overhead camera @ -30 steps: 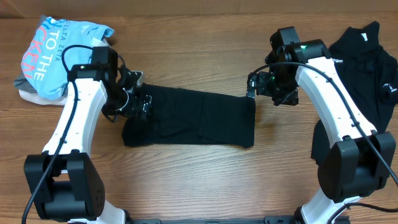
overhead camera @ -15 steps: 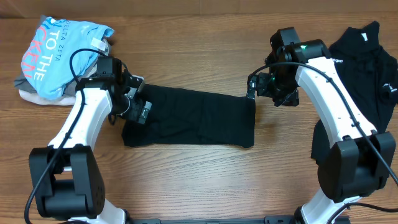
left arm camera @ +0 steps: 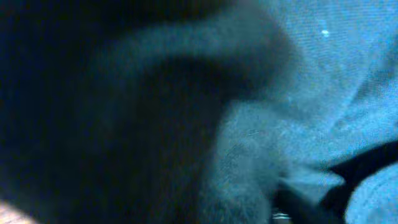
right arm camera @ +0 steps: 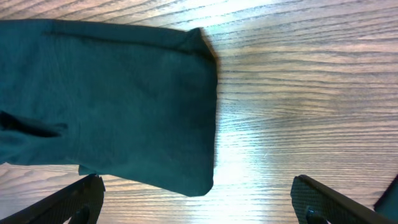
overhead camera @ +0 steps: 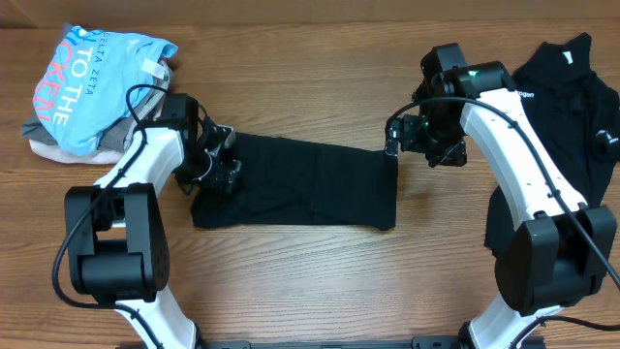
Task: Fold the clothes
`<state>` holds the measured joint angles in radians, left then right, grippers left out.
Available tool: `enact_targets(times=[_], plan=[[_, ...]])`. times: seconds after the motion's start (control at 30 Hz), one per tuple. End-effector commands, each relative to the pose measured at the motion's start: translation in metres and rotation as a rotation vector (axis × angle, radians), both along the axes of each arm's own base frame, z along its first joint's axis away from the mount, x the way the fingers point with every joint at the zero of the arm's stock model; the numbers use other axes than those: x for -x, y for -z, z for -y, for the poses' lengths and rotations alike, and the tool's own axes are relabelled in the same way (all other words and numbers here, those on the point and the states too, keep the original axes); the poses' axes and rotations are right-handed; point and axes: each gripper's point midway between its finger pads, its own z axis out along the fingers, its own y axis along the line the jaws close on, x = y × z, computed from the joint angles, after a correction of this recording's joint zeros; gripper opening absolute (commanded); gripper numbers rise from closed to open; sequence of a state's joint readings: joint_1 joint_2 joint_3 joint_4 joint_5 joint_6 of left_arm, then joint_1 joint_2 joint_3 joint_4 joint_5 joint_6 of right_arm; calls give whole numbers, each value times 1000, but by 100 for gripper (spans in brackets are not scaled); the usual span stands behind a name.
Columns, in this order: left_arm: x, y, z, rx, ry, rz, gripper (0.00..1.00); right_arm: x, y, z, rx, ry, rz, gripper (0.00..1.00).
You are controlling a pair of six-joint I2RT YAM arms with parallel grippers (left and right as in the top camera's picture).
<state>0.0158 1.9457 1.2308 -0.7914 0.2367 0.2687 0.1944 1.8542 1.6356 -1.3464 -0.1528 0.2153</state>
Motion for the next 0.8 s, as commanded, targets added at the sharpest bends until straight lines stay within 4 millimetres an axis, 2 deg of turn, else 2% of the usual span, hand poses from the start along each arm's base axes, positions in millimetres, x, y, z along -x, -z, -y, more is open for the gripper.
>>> enact_targets(times=[0.0,0.03,0.13,0.2,0.3,0.4,0.47,0.53,0.57,0.77], plan=[[27,35,13,74,-10,-141,21,-2,-5,0,0,-7,19,100],[26,36,10,58,-34,-141,4,-1,-5,0,0,-7,16,100],[20,33,-1,19,-119,-141,4,1,-5,0,1,-6,5,98],[12,24,-3,20,-151,-126,4,2,-5,-3,-23,-7,0,88],[0,1,-9,9,-202,-90,4,2,-7,-12,-72,-12,-1,62],[-9,-28,-16,-31,-232,-52,4,1,-10,-22,-129,-17,0,30],[-10,-48,-20,-48,-242,-36,4,1,-9,-25,-144,-19,0,16],[-11,-66,-20,-47,-242,-19,4,4,-8,-27,-160,-20,-11,7],[-12,-75,-20,-46,-243,-9,4,6,-7,-29,-174,-21,-20,4],[-15,-118,-18,-33,-262,57,4,23,5,-46,-197,-66,-74,4]])
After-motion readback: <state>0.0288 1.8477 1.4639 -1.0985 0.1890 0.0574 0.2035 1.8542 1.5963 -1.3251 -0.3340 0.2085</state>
